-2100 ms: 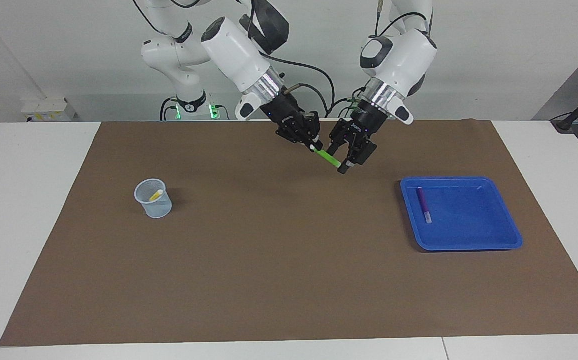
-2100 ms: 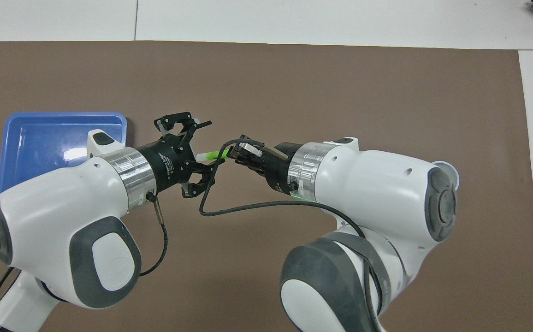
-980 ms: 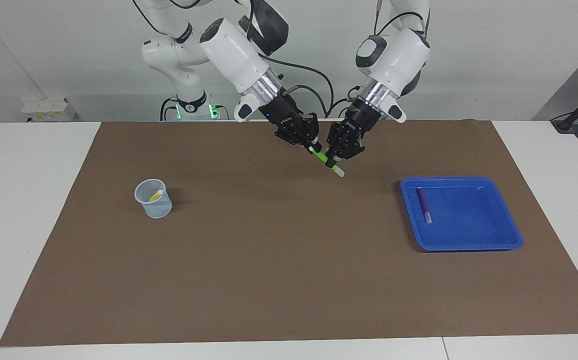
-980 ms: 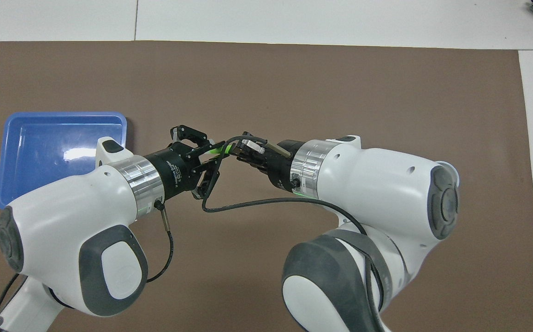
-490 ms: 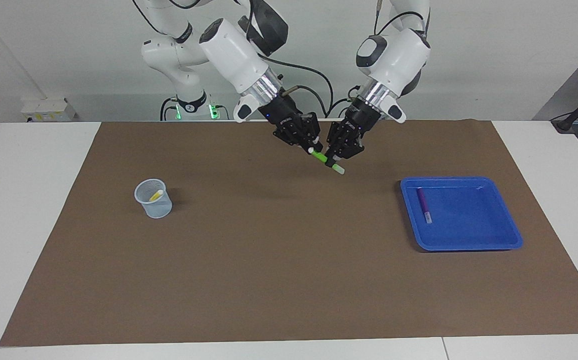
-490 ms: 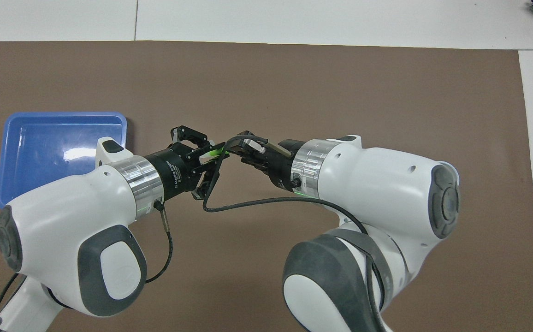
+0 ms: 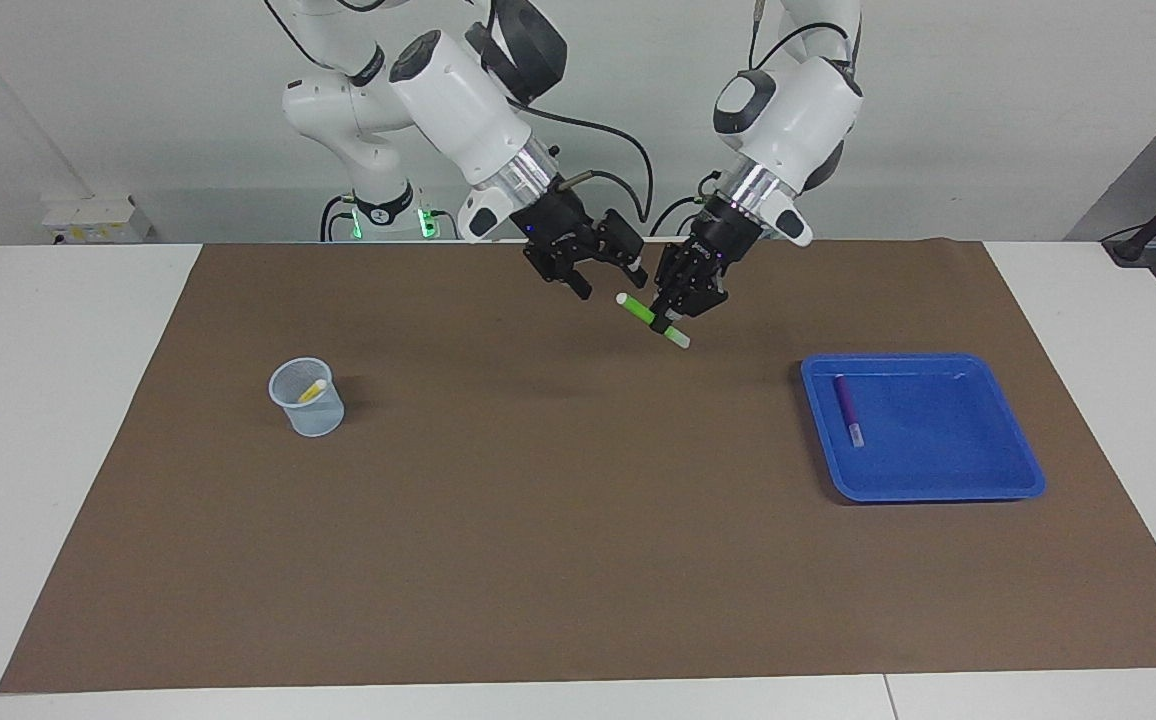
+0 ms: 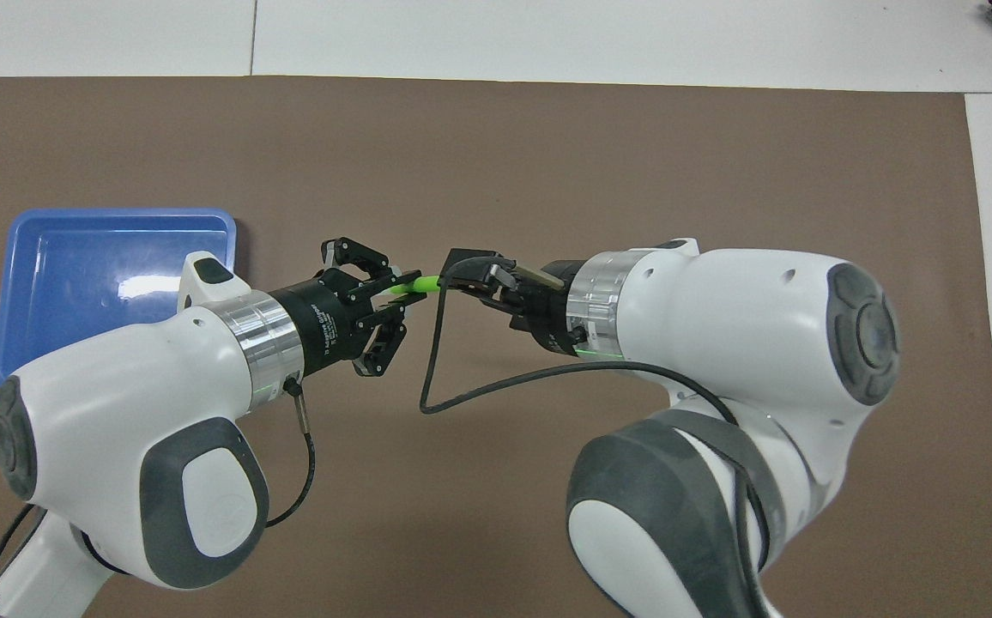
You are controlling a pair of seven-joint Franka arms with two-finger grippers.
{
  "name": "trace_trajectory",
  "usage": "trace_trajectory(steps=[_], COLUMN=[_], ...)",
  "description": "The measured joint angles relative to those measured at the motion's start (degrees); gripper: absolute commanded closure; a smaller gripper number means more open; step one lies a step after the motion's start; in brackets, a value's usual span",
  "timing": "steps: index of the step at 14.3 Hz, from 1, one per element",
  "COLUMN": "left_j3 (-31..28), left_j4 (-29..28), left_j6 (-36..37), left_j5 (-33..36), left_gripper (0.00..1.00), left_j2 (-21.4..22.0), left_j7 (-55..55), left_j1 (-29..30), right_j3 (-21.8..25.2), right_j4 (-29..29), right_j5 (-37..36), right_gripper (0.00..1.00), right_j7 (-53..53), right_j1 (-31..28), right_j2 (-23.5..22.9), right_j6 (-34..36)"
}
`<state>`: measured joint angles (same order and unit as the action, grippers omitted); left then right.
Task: Right arm passes pens to left for tray arrangement
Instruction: 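Move the green pen over the tray while the right gripper withdraws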
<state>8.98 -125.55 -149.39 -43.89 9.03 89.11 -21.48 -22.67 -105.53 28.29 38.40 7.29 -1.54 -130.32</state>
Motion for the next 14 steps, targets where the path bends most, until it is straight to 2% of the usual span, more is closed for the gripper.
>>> trace_trajectory(steps=[4,7,9,11,14], left_j3=[-1.0,-1.3,-1.3,-1.4,-1.5], left_j4=[0.1,0.6,1.0,1.5,2.8], left_j6=[10.9,20.2,25.5,30.7,37.9], left_j5=[0.0,0.1,1.3,5.5,11.1], left_gripper=[1.00,1.00,1.00,1.00,1.00], left_j2=[1.3,2.4,2.9,3.1,3.1], left_j7=[-15.0,-27.5,-35.4,-42.8,-55.0], left_j1=[3.6,8.9,12.2,15.6,20.9], right_j3=[0.3,0.4,0.4,0.4,0.5], right_j4=[3.3,3.1,2.1,0.0,-3.7], right_j5=[-5.7,-15.4,-21.1,-25.0,-28.2], right_gripper=[0.00,0.00,0.00,0.00,0.00], right_j7=[-12.8,-24.6,-32.4,-41.5,-51.1], right_j1=[-6.6,-9.8,-11.3,-14.0,-18.7], right_j2=[1.5,2.3,2.7,3.3,3.3], right_j6=[16.5,23.8,25.2,25.1,21.5])
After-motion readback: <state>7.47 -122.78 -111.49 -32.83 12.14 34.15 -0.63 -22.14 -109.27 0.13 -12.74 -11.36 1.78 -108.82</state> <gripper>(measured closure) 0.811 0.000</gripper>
